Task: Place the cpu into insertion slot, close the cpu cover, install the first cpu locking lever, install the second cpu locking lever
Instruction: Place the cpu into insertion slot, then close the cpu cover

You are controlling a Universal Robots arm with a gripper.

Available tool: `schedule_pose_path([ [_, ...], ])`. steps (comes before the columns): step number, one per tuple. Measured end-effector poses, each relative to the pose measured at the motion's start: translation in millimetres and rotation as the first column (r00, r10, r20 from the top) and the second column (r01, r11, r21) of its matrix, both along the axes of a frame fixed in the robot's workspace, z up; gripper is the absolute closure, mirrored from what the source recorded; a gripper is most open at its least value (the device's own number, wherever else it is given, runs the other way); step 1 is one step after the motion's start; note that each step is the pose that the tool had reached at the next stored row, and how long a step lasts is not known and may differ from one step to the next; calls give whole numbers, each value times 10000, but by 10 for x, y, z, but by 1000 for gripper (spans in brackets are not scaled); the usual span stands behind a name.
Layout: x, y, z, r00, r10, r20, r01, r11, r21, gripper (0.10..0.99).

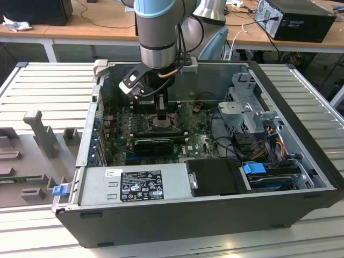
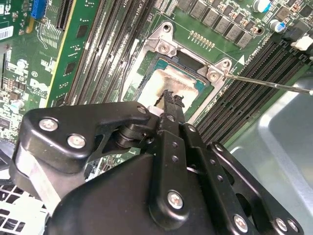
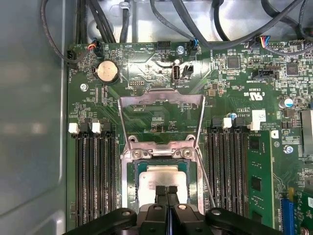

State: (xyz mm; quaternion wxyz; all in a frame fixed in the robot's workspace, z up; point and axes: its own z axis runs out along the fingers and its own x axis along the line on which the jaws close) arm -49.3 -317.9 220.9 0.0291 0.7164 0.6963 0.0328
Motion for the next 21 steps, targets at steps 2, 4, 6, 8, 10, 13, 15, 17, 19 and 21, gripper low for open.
schedule_pose_path([
  [2,0,1,9,10000,0,2,0,10000,2,980],
  [4,42,0,11,10000,-1,-36,1,10000,-1,980],
  [6,57,0,11,10000,0,-58,0,10000,-1,980],
  [8,57,0,18,10000,-1,-59,1,10000,-2,980],
  [10,57,0,39,10000,-1,-58,1,10000,-1,980],
  [13,57,0,109,10000,-1,-57,1,10000,0,980],
  [15,57,0,138,10000,-1,-57,1,10000,0,980],
  [17,57,0,186,10000,-1,-57,1,10000,0,980],
  [19,57,0,232,10000,-1,-57,1,10000,0,980],
  [21,57,0,273,10000,-1,-57,1,10000,0,980],
])
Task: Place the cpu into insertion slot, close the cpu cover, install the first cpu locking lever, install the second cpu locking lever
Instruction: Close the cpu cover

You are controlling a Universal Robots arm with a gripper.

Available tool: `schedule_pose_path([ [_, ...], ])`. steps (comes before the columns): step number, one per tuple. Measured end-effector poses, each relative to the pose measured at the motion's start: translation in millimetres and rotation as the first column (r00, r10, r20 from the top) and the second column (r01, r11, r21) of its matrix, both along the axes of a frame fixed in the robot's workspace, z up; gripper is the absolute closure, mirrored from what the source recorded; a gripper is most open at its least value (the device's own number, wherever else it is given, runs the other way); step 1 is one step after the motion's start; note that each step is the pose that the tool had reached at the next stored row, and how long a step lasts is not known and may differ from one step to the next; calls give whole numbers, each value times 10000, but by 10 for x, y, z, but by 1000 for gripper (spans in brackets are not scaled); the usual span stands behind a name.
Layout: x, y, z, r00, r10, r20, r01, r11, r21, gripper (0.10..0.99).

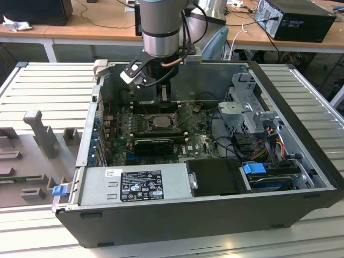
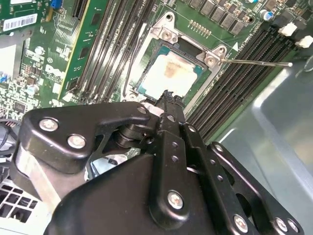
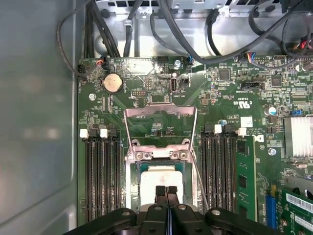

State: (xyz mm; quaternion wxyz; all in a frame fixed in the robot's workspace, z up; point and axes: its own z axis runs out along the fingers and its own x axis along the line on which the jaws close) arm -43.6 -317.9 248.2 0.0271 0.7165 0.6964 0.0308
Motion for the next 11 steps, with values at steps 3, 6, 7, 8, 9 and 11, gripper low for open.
schedule_pose_path([
  [3,21,0,17,10000,-10,-5,10,10000,3,980],
  [6,83,-3,16,10000,-25,-50,25,10000,8,980],
  [7,131,-10,16,10000,-22,-86,22,10000,21,980],
  [8,143,-11,34,10000,-24,-96,24,10000,29,980],
  [9,143,-10,97,10000,-23,-96,23,10000,30,980],
  [11,207,-10,109,10000,-24,-95,24,10000,31,980],
])
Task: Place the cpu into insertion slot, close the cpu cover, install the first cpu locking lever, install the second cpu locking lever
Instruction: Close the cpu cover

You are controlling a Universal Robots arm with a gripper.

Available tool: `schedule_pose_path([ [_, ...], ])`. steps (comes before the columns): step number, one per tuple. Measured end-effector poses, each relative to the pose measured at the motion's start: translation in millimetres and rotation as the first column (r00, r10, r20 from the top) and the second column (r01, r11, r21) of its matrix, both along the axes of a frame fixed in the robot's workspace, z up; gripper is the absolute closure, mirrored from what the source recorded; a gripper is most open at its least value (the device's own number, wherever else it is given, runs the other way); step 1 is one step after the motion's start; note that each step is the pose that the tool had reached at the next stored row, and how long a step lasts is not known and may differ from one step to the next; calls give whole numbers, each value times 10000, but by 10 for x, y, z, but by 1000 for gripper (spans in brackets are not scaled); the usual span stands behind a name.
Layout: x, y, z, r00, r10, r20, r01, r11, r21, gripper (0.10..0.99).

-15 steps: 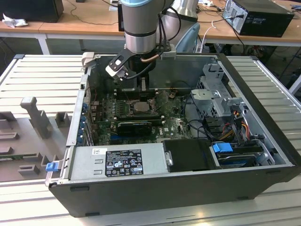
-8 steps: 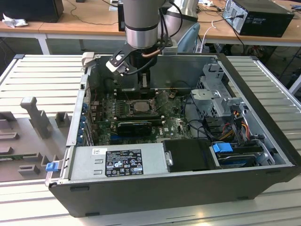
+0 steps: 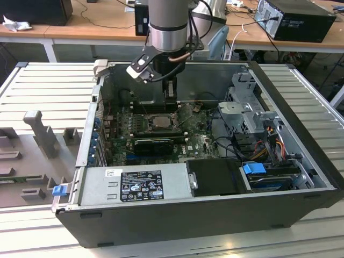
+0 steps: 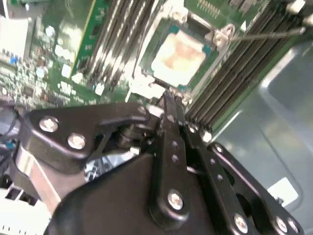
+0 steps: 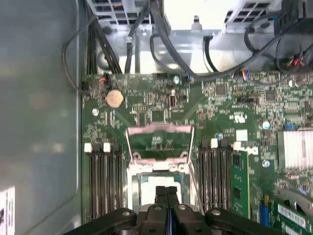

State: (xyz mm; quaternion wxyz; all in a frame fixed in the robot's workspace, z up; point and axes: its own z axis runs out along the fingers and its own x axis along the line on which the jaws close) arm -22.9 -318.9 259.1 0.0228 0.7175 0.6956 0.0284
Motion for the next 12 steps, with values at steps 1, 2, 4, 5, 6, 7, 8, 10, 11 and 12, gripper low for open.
schedule_pose_path([
  [1,23,1,9,10000,2,-1,-2,10000,-1,980],
  [2,24,3,25,10000,0,-1,0,10000,-1,980],
  [4,27,5,91,10000,2,0,-2,10000,0,980],
  [5,96,6,102,10000,-1,1,1,10000,1,980],
  [6,139,6,103,10000,2,0,-2,10000,0,980],
  [7,168,5,103,10000,1,0,-1,10000,1,980],
  [8,241,5,103,10000,2,-1,-2,10000,0,980],
  [10,353,6,103,10000,1,-4,-1,10000,-1,980],
  [11,380,6,103,10000,0,-4,0,10000,-1,980],
  [12,412,6,103,10000,1,-4,-1,10000,0,980],
])
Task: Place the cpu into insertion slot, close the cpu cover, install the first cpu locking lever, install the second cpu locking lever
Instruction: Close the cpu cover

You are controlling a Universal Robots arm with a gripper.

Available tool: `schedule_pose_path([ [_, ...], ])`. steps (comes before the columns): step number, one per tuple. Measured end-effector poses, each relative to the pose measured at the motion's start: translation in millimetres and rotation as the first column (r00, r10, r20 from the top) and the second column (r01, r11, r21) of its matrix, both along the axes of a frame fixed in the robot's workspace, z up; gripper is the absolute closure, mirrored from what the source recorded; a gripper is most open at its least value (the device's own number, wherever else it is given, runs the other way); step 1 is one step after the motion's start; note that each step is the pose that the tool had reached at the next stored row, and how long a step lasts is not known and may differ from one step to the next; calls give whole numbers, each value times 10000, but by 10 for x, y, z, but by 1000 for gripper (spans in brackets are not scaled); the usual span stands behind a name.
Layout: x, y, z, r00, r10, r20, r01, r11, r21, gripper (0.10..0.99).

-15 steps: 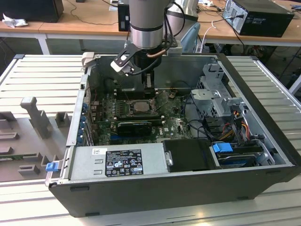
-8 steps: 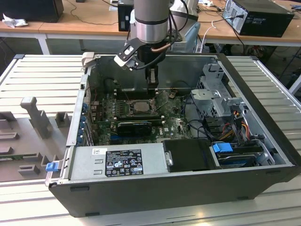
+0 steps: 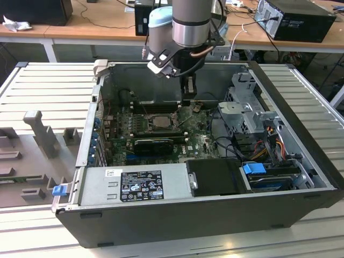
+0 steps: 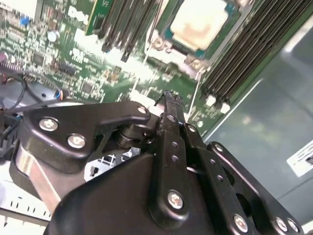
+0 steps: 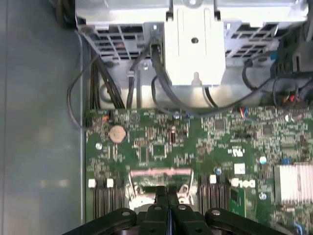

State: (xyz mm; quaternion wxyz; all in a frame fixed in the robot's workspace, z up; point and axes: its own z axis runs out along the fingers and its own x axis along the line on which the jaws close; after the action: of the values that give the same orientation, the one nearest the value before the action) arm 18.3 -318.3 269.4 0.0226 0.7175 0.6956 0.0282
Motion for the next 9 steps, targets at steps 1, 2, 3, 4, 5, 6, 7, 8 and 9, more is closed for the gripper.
schedule_pose_path([
  [1,42,0,-1,10000,1,1,-1,10000,1,980],
  [2,72,0,-1,10000,-1,-1,1,10000,2,980],
  [3,102,0,0,10000,1,-3,-1,10000,0,980],
  [4,118,0,0,10000,2,-2,-2,10000,1,980],
  [5,127,0,0,10000,0,-3,0,10000,0,980],
  [6,135,0,0,10000,0,-3,0,10000,0,980],
  [7,141,0,0,10000,0,-3,0,10000,0,980],
  [8,151,0,0,10000,0,-3,0,10000,-1,980],
  [9,165,0,0,10000,-1,-3,1,10000,0,980],
])
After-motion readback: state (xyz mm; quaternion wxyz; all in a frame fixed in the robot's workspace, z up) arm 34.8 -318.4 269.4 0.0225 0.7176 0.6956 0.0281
